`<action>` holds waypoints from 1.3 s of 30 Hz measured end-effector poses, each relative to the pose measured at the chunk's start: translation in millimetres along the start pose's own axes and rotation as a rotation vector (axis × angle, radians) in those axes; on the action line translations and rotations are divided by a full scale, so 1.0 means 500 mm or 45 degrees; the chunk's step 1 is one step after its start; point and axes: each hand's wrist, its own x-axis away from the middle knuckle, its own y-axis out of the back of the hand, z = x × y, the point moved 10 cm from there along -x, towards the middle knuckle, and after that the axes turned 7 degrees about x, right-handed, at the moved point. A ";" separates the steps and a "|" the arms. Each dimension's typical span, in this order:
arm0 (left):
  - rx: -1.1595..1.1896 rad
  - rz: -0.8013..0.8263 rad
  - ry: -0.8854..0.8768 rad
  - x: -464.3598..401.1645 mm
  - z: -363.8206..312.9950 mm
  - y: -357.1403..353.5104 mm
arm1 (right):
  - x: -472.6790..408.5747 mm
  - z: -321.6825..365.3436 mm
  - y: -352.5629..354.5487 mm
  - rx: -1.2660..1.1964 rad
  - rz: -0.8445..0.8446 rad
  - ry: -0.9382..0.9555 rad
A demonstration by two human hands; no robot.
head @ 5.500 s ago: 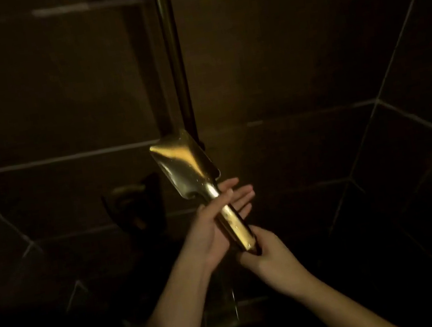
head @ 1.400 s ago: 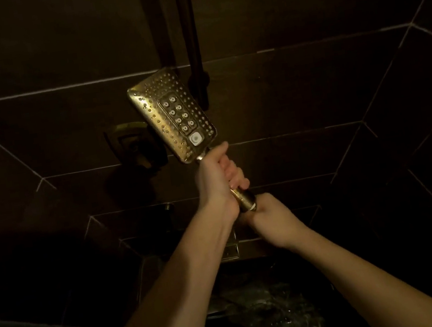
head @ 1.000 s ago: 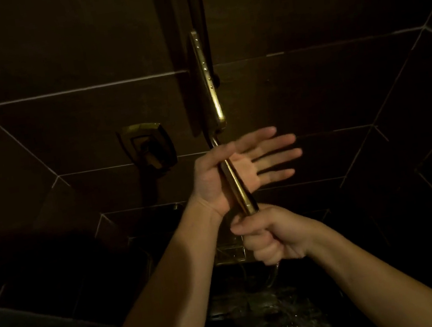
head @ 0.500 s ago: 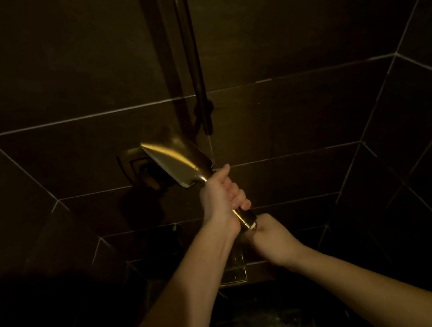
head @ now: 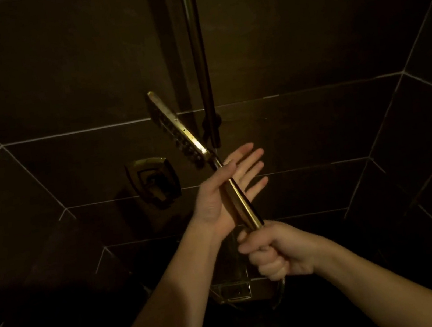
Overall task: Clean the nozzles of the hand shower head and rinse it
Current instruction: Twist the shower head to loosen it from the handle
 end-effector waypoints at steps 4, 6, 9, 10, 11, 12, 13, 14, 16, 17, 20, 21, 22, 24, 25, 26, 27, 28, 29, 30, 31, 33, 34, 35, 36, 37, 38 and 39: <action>0.203 0.254 0.103 0.000 0.009 -0.049 | -0.005 -0.002 -0.023 -0.015 0.210 -0.044; 0.141 0.226 0.167 0.008 0.023 -0.036 | -0.008 -0.007 -0.017 -0.026 0.225 -0.047; 0.063 0.157 0.190 0.004 0.032 -0.015 | -0.015 -0.014 0.017 0.053 0.059 -0.034; 0.031 0.034 0.188 -0.001 0.036 0.001 | -0.018 -0.016 0.034 0.104 -0.053 -0.034; -0.009 -0.127 0.171 -0.004 0.037 0.023 | -0.021 -0.016 0.054 0.160 -0.180 -0.031; -0.046 -0.305 0.139 -0.003 0.036 0.046 | -0.022 -0.013 0.071 0.228 -0.306 -0.020; -0.068 -0.468 0.097 0.001 0.033 0.066 | -0.021 -0.007 0.086 0.316 -0.431 -0.005; -0.079 -0.607 0.050 0.007 0.030 0.083 | -0.019 0.000 0.098 0.415 -0.554 0.006; -0.102 -0.813 -0.033 0.019 0.027 0.104 | -0.014 0.013 0.115 0.553 -0.745 0.045; -0.126 -0.882 -0.065 0.025 0.027 0.111 | -0.013 0.017 0.120 0.579 -0.800 0.078; -0.229 -0.926 -0.123 0.037 0.026 0.107 | -0.013 0.026 0.121 0.608 -0.857 0.162; -0.258 -0.900 -0.137 0.037 0.026 0.102 | -0.013 0.029 0.122 0.604 -0.861 0.188; -0.284 -0.867 -0.141 0.036 0.026 0.096 | -0.011 0.032 0.123 0.602 -0.870 0.196; -0.347 -0.807 -0.130 0.034 0.026 0.087 | -0.009 0.040 0.127 0.604 -0.877 0.225; -0.376 -0.771 -0.125 0.031 0.025 0.084 | -0.010 0.044 0.127 0.596 -0.868 0.234; -0.399 -0.729 -0.123 0.028 0.023 0.080 | -0.007 0.049 0.123 0.586 -0.854 0.240; -0.407 -0.669 -0.121 0.023 0.021 0.074 | -0.006 0.054 0.121 0.570 -0.832 0.259; -0.390 -0.592 -0.112 0.020 0.018 0.063 | -0.005 0.061 0.115 0.546 -0.793 0.283; -0.358 -0.507 -0.104 0.018 0.014 0.051 | -0.006 0.066 0.108 0.532 -0.736 0.303; -0.326 -0.415 -0.095 0.016 0.008 0.036 | -0.005 0.074 0.096 0.534 -0.670 0.318; -0.314 -0.316 -0.093 0.013 -0.001 0.020 | -0.005 0.077 0.087 0.552 -0.599 0.326; -0.317 -0.115 -0.094 0.009 -0.020 -0.010 | -0.007 0.073 0.067 0.564 -0.432 0.287; -0.306 -0.016 -0.088 0.007 -0.027 -0.025 | -0.008 0.067 0.057 0.548 -0.341 0.242; -0.283 0.073 -0.065 0.004 -0.029 -0.036 | -0.008 0.061 0.051 0.535 -0.261 0.192; -0.265 0.141 -0.024 0.002 -0.028 -0.046 | -0.006 0.056 0.047 0.522 -0.202 0.147; -0.256 0.185 0.010 -0.001 -0.024 -0.054 | -0.003 0.052 0.049 0.515 -0.170 0.116; -0.245 0.204 0.040 -0.004 -0.018 -0.058 | 0.000 0.053 0.051 0.503 -0.162 0.099; -0.236 0.170 0.051 -0.010 -0.013 -0.055 | 0.002 0.057 0.058 0.506 -0.187 0.102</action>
